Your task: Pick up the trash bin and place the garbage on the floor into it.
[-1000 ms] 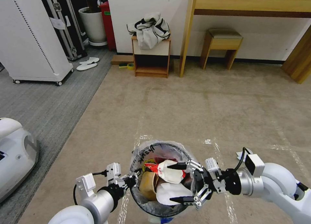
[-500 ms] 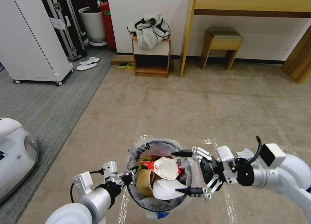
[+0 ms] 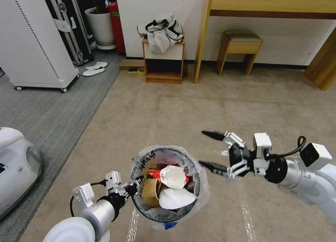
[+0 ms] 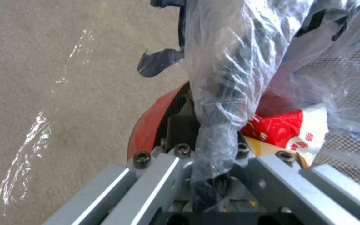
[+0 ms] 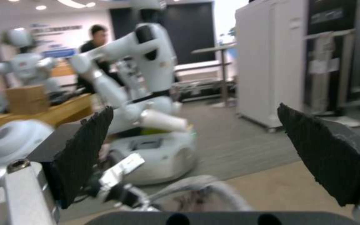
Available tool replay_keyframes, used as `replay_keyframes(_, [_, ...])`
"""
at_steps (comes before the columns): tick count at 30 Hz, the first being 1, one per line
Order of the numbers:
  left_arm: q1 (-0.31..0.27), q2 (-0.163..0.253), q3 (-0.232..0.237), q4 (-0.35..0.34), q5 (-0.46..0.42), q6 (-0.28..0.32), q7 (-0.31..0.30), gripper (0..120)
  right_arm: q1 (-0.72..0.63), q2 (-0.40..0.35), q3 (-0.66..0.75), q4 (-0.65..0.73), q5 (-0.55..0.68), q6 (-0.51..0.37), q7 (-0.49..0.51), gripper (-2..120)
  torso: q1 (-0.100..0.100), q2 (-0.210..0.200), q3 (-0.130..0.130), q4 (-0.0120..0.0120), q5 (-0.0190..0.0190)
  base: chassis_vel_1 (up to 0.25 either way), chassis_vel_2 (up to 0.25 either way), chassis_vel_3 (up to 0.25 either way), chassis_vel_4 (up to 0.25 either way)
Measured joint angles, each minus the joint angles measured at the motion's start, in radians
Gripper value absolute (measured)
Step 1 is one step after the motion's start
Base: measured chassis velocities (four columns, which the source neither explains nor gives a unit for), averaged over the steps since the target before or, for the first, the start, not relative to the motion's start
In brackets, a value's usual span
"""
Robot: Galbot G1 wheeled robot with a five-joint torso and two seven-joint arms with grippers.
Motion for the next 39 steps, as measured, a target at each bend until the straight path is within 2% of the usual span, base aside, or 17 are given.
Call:
replay_keyframes(7, [-0.003,-0.023,-0.016,0.009,0.008,-0.005,0.011,1,-0.062,0.069,0.1,-0.006,-0.048,0.034,0.068,100,0.0,0.0,0.0,-0.0001,0.0,0.0,0.0,0.0,0.0])
replay_keyframes(14, [-0.009,-0.043,-0.022,0.016,0.019,-0.01,0.016,1,-0.095,0.12,0.138,-0.014,-0.093,0.049,0.099,100,0.0,0.0,0.0,-0.0001,0.0,0.0,0.0,0.0,0.0])
replay_keyframes(17, [-0.012,-0.059,-0.033,0.019,0.023,-0.013,0.02,1,-0.117,0.165,0.172,-0.032,-0.144,0.063,0.123,100,0.0,0.0,0.0,-0.0001,0.0001,0.0,0.0,0.0,0.0])
replay_keyframes(31, [-0.018,-0.072,-0.015,0.028,0.045,-0.016,0.032,1,-0.172,0.274,0.217,-0.113,-0.271,0.111,0.159,100,0.0,0.0,0.0,-0.0001,0.0,0.0,0.0,0.0,0.0])
replay_keyframes(39, [-0.016,-0.063,-0.013,0.029,0.048,-0.016,0.036,1,-0.187,0.328,0.228,-0.159,-0.319,0.132,0.165,100,0.0,0.0,0.0,-0.0001,0.0,0.0,0.0,0.0,0.0])
